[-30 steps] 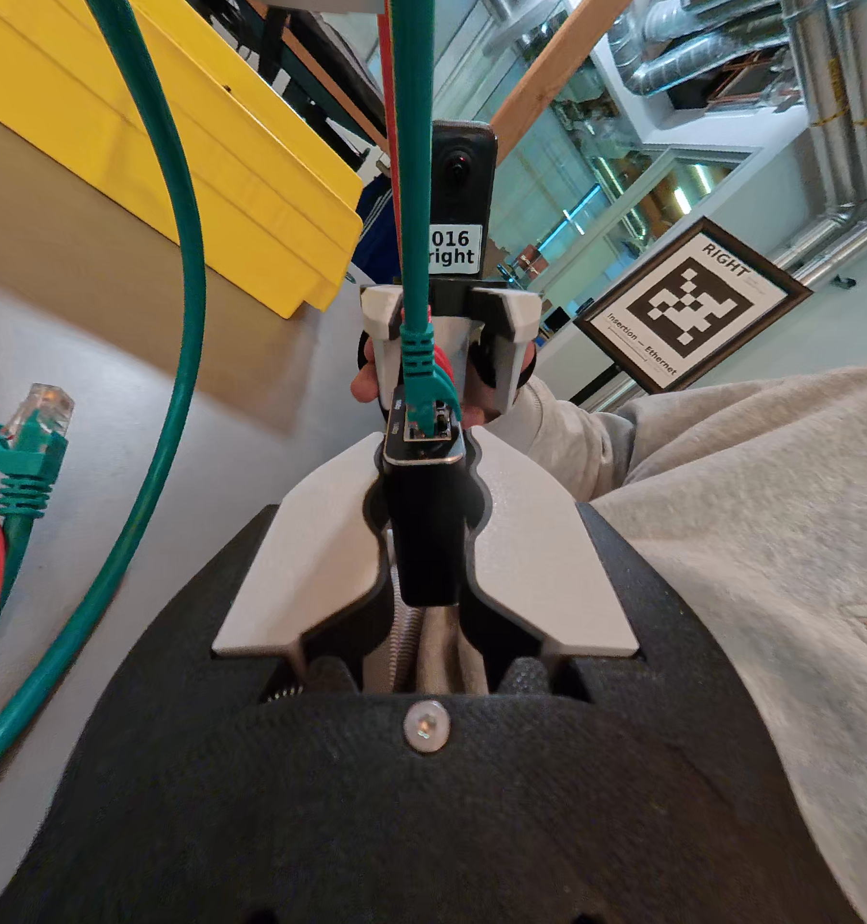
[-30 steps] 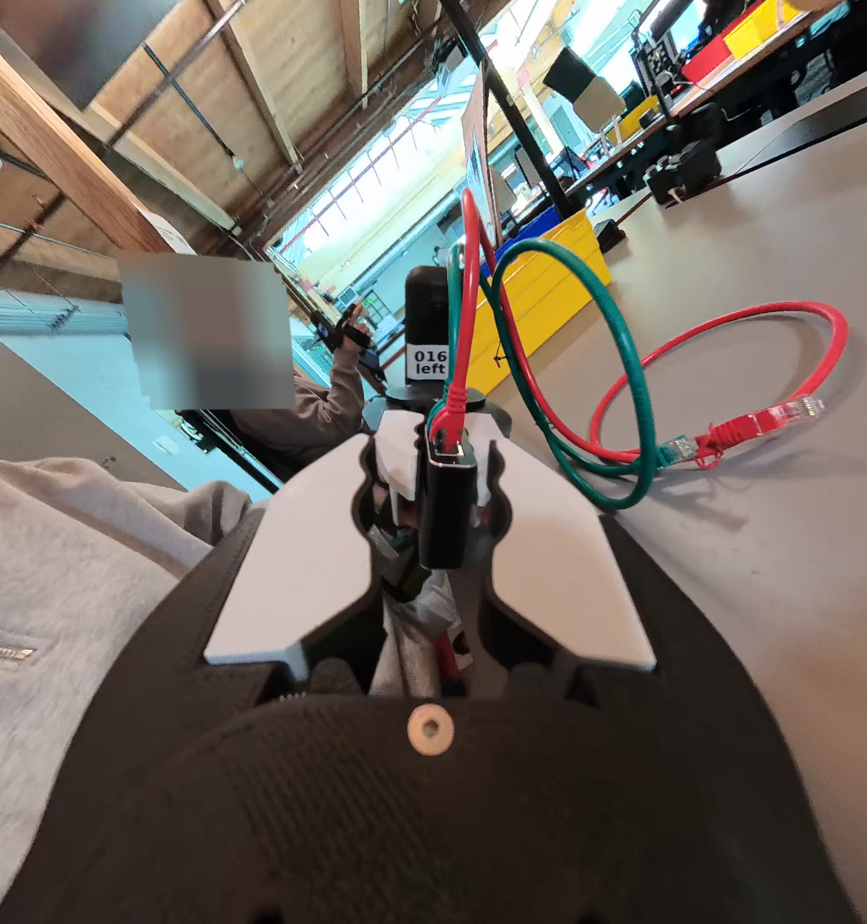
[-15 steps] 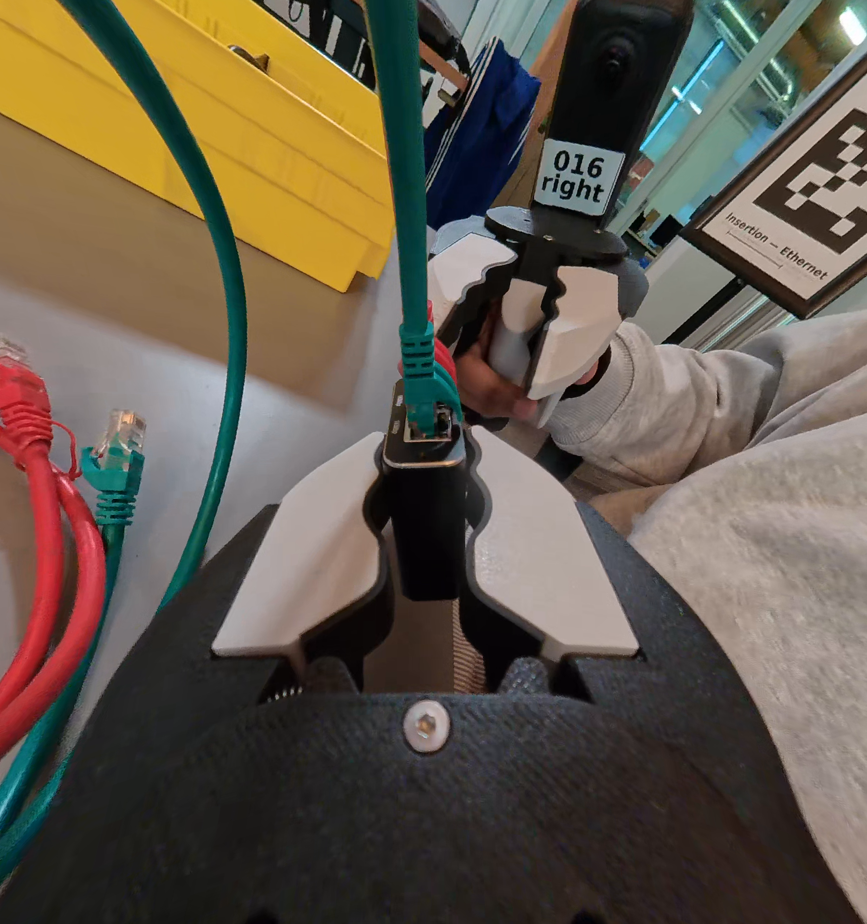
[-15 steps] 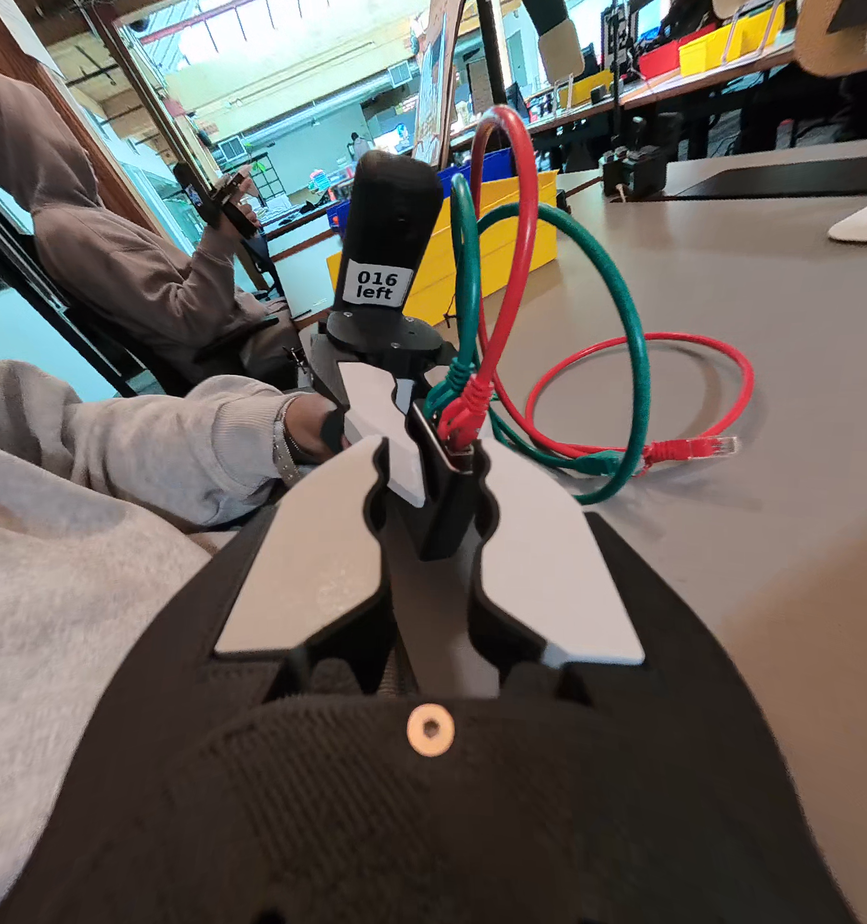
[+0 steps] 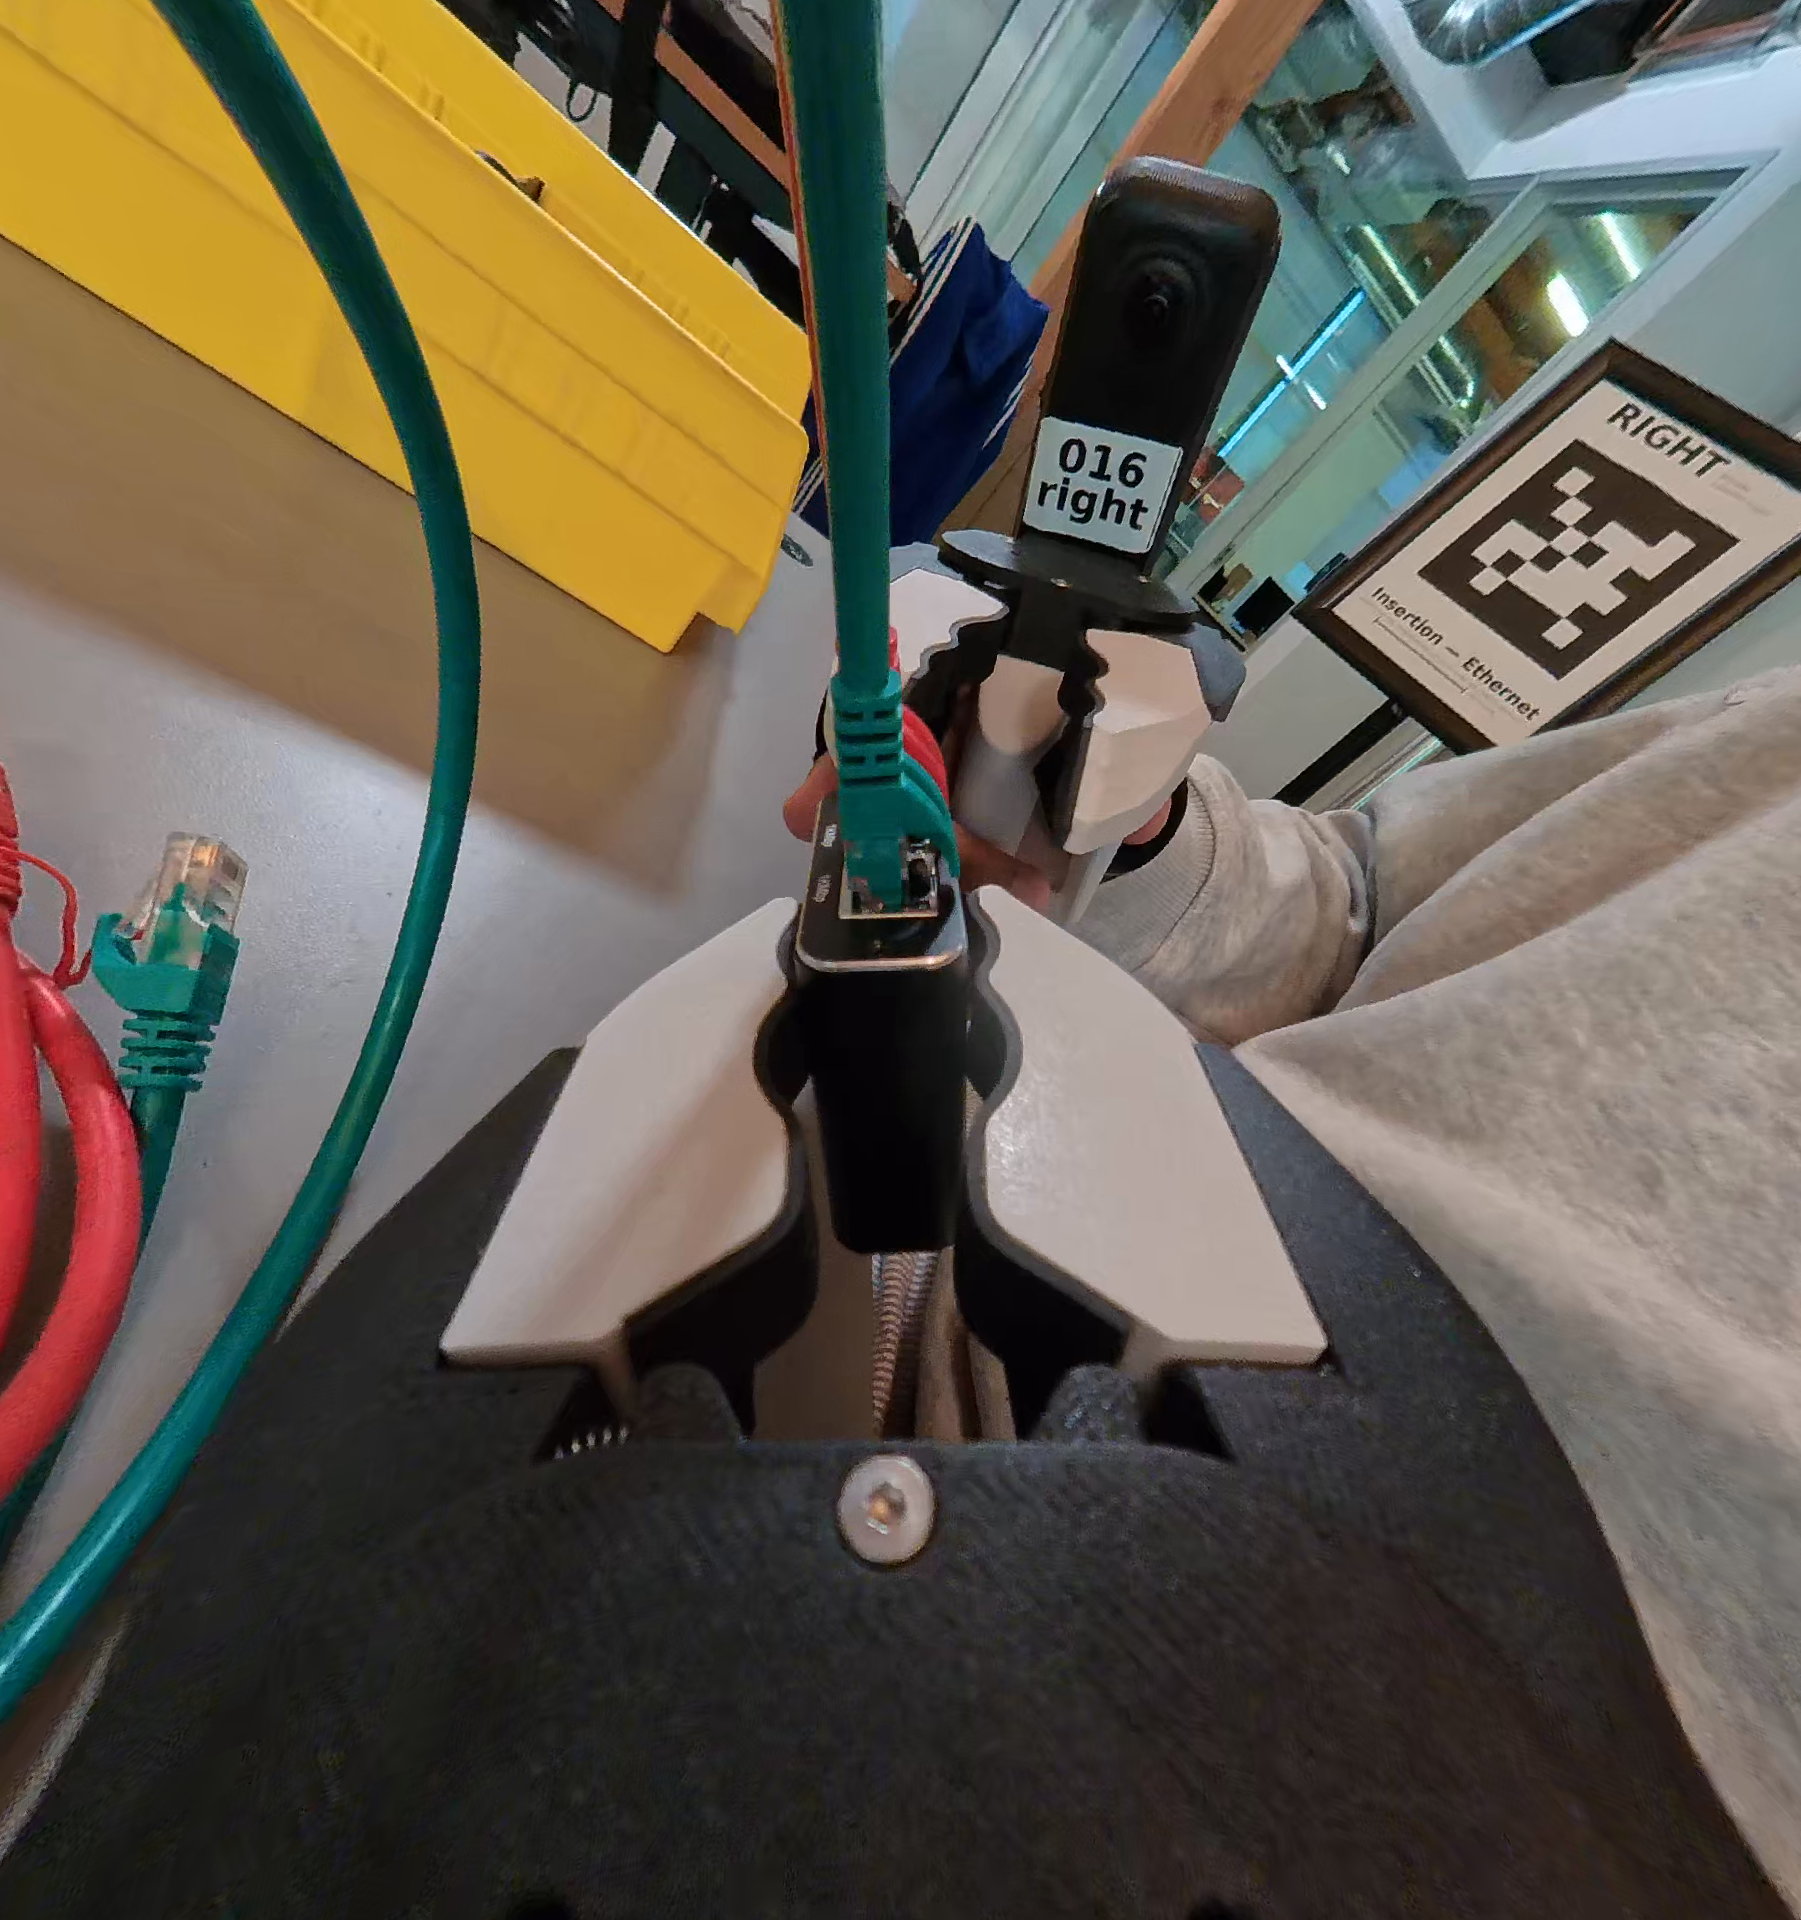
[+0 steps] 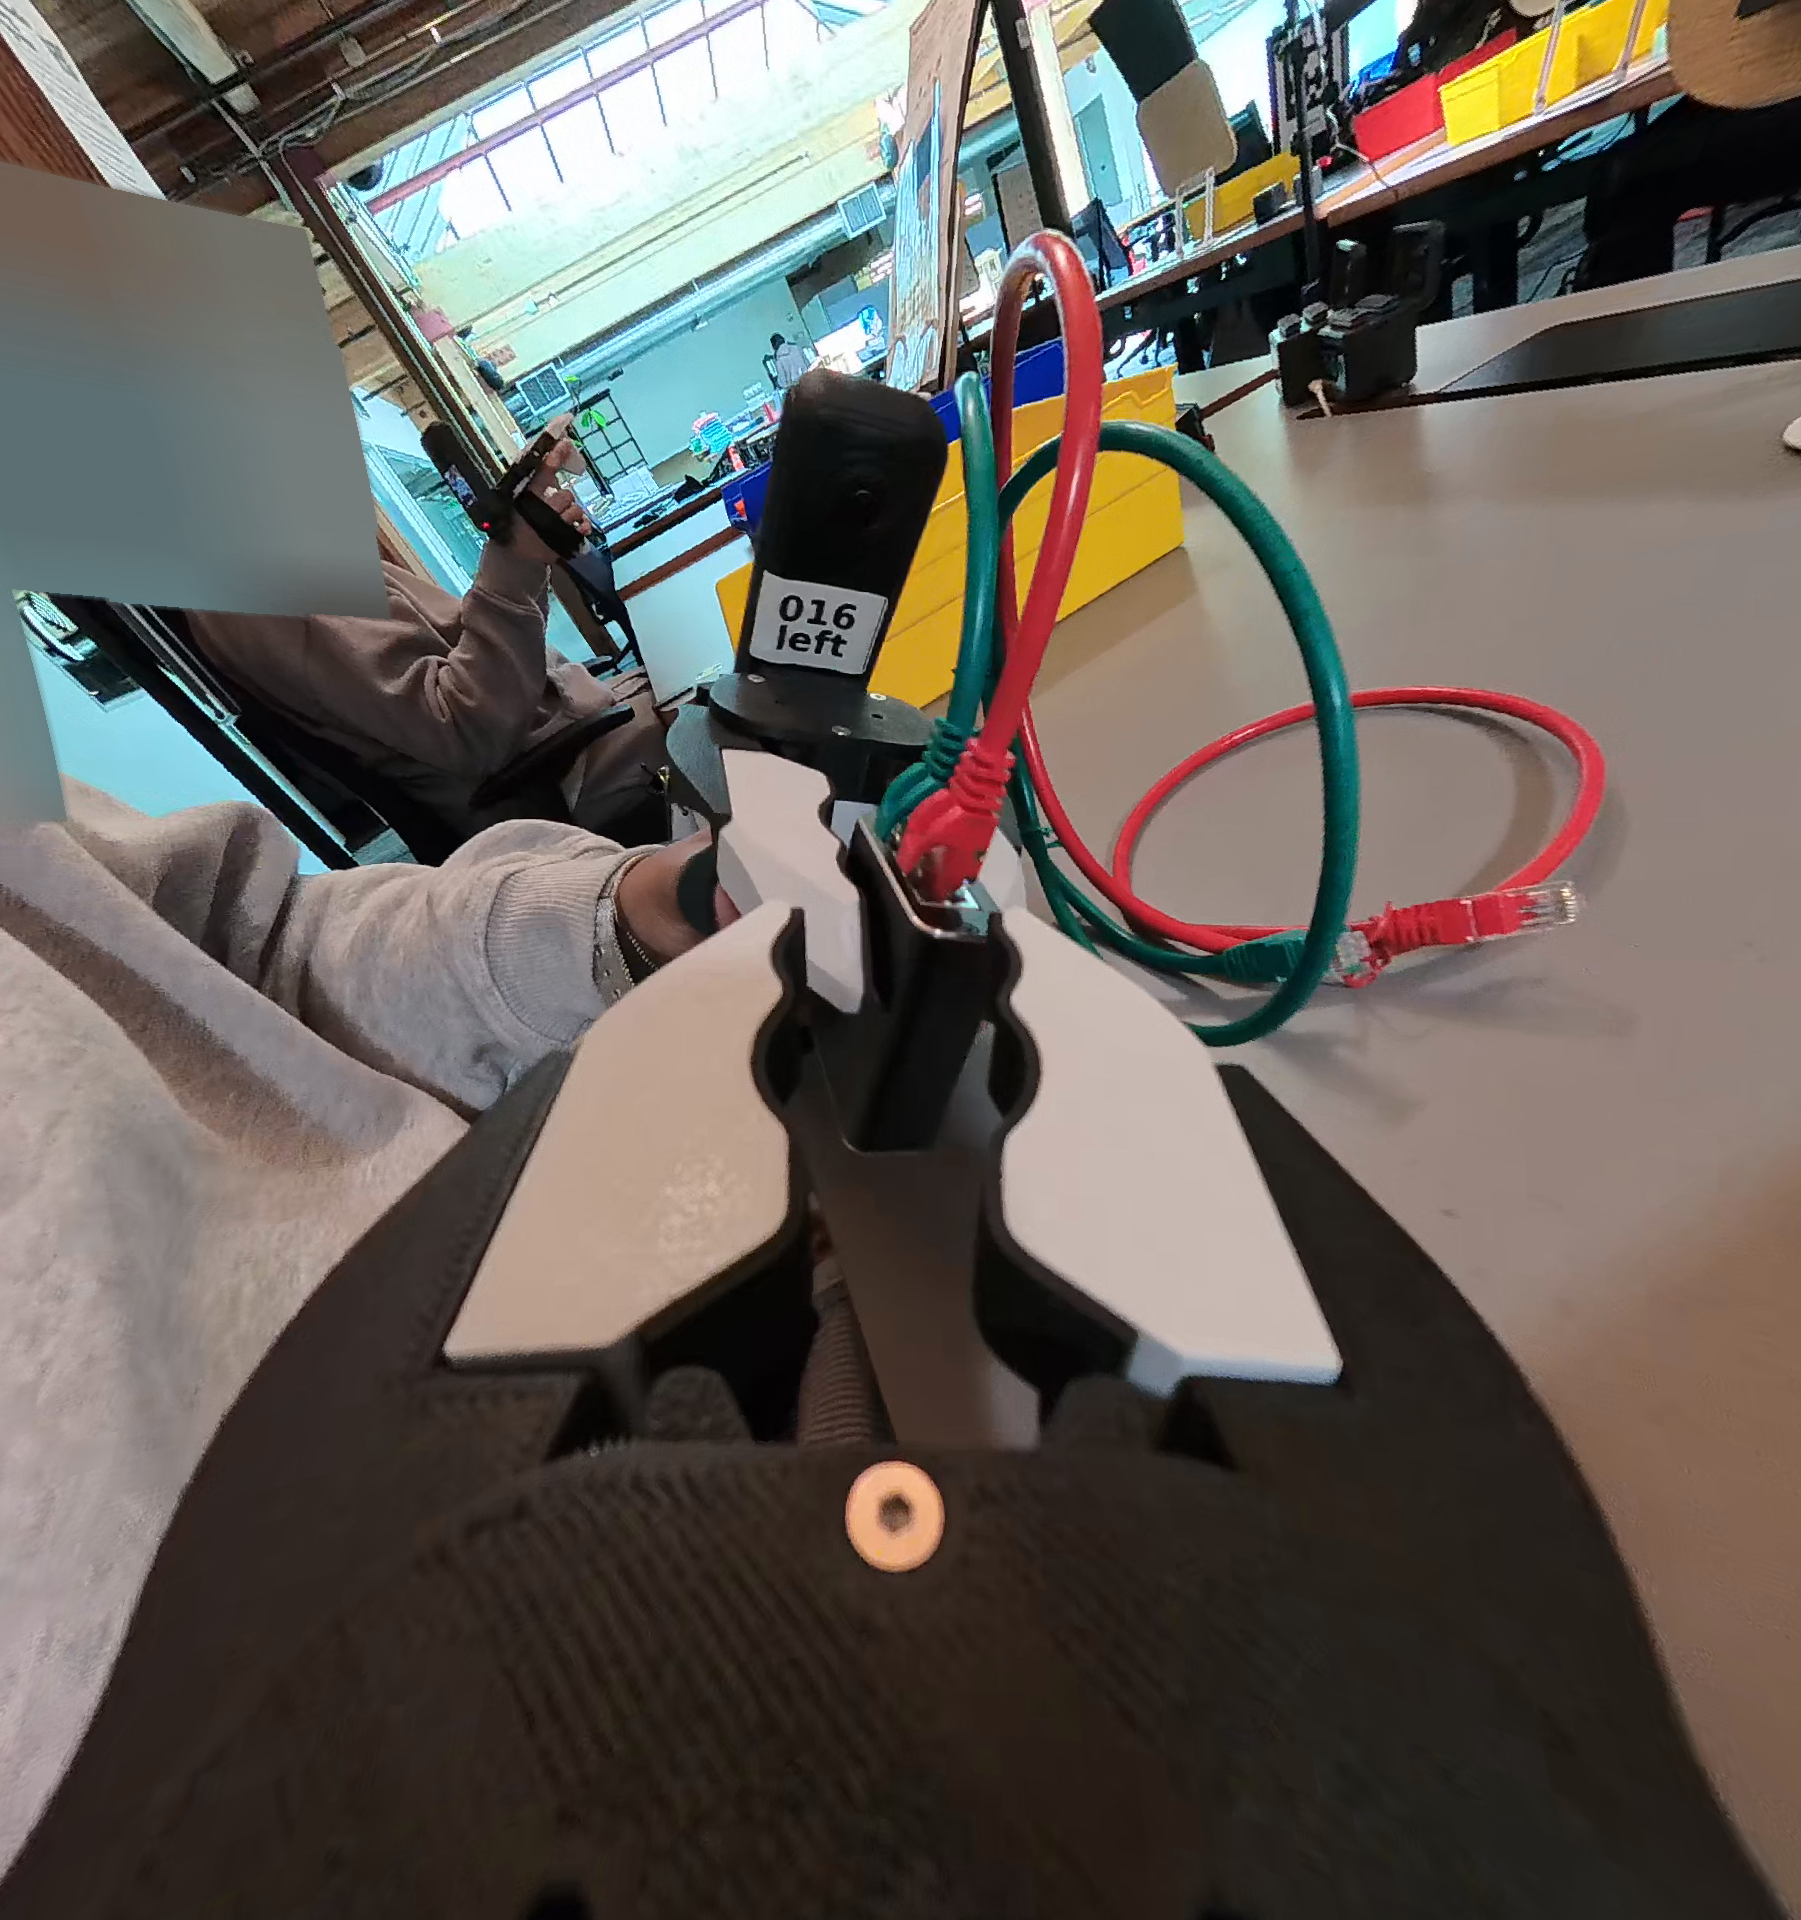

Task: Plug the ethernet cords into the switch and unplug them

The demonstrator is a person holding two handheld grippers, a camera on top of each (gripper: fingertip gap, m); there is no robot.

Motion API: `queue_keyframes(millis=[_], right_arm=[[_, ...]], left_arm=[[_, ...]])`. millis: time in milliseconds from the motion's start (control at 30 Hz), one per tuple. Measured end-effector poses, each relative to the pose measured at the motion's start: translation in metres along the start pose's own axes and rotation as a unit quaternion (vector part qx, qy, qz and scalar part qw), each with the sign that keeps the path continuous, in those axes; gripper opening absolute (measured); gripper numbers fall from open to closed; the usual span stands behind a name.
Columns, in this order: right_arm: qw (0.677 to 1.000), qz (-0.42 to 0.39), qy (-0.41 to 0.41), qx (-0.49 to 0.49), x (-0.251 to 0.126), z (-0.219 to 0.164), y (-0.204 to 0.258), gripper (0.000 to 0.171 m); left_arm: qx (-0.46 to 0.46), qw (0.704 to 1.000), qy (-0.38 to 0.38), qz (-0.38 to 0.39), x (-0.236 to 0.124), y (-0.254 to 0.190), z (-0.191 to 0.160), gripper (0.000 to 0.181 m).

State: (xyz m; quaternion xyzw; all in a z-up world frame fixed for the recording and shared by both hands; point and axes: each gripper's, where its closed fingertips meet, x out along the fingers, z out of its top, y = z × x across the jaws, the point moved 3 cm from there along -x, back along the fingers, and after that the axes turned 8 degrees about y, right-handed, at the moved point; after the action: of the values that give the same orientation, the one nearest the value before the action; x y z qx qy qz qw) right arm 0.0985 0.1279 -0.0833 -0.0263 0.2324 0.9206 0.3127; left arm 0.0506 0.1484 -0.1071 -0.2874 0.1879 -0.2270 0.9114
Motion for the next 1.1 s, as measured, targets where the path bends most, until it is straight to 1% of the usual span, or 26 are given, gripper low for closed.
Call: queue_keyframes(millis=[267,467,600,667,733,900,1000,1100], right_arm=[[0.999,0.014,-0.023,0.043,-0.007,0.003,-0.006,0.035],[0.999,0.014,-0.011,0.044,-0.004,0.000,-0.007,0.036],[1.000,0.010,0.012,0.025,0.001,-0.004,-0.006,0.032],[0.999,0.018,0.029,0.016,0.003,-0.007,-0.003,0.022],[0.999,0.022,0.032,0.008,0.004,-0.008,-0.001,0.016],[0.999,0.030,0.029,0.013,0.004,-0.007,-0.001,0.016],[0.999,0.030,0.021,0.018,0.002,-0.005,-0.002,0.016],[0.999,0.032,0.013,0.028,0.000,-0.004,-0.004,0.017]], left_arm=[[-0.015,1.000,0.003,-0.009,0.002,0.001,-0.002,0.025],[-0.008,1.000,0.027,-0.011,0.006,-0.002,-0.008,0.025],[-0.002,0.999,0.038,-0.016,0.009,-0.006,-0.010,0.025],[-0.002,0.999,0.040,-0.020,0.010,-0.007,-0.011,0.026],[-0.002,0.999,0.044,-0.020,0.010,-0.007,-0.012,0.025],[-0.002,0.999,0.045,-0.022,0.010,-0.008,-0.012,0.026],[0.013,0.999,0.039,-0.002,0.008,-0.006,-0.009,0.026],[0.011,0.999,0.040,0.001,0.007,-0.005,-0.010,0.025]])
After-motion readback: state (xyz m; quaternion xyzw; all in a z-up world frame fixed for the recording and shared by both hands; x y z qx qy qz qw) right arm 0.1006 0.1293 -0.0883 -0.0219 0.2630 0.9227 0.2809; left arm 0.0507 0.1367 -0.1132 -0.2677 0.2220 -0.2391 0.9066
